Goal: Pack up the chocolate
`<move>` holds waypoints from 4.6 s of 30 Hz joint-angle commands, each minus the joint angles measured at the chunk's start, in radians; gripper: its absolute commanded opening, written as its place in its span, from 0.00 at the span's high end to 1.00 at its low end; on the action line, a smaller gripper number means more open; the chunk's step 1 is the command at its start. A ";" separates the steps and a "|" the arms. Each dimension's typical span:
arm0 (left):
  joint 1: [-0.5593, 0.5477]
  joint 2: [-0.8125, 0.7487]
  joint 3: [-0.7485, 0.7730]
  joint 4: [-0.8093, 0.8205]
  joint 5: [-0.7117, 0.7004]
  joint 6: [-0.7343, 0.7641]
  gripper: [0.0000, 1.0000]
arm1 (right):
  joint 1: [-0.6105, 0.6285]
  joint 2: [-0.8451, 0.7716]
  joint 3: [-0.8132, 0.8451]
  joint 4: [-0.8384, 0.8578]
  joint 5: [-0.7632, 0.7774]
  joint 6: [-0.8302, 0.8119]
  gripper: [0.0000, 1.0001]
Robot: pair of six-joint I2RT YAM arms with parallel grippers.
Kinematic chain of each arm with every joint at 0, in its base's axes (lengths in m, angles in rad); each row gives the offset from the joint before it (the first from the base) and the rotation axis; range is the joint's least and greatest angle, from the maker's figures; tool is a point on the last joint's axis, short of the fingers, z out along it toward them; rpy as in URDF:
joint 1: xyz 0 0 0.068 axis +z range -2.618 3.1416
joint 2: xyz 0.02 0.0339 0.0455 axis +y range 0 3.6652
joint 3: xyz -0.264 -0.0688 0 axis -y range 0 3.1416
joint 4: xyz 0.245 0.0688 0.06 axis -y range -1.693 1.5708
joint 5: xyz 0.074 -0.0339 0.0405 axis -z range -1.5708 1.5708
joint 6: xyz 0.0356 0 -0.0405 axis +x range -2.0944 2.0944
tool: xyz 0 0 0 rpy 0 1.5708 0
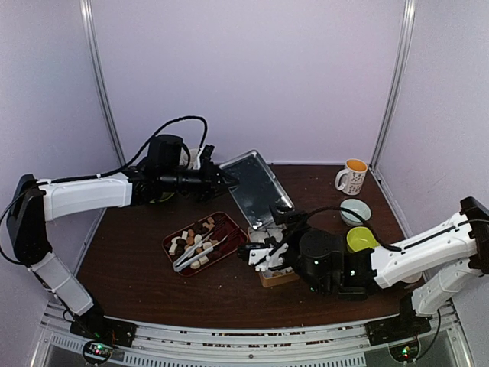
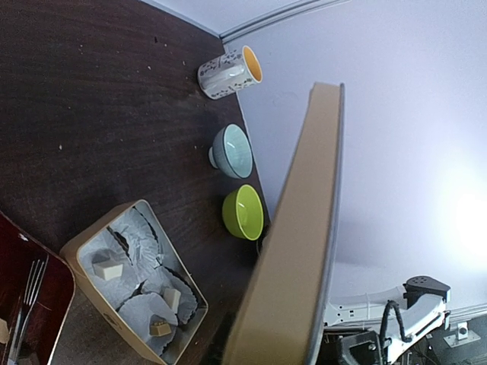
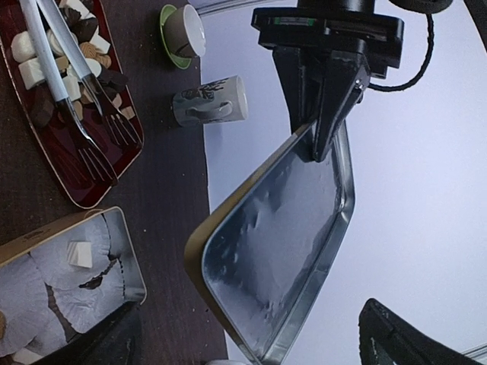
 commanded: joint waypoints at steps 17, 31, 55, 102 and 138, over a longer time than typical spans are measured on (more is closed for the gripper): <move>0.008 -0.088 -0.061 0.142 0.015 -0.071 0.68 | -0.014 0.116 0.032 0.341 0.095 -0.181 0.99; 0.024 -0.425 -0.165 -0.070 -0.329 0.238 0.26 | -0.022 -0.109 0.109 -0.097 0.048 0.339 1.00; 0.024 -0.289 -0.174 0.011 -0.004 0.476 0.28 | -0.384 -0.515 -0.028 -0.133 -1.108 1.687 1.00; 0.121 -0.026 -0.421 1.270 0.549 -0.317 1.00 | -0.638 -0.291 0.019 -0.202 -1.661 1.843 0.46; 0.067 -0.141 -0.030 -0.401 0.407 0.882 0.98 | -0.636 0.177 0.807 -1.362 -1.666 1.103 0.33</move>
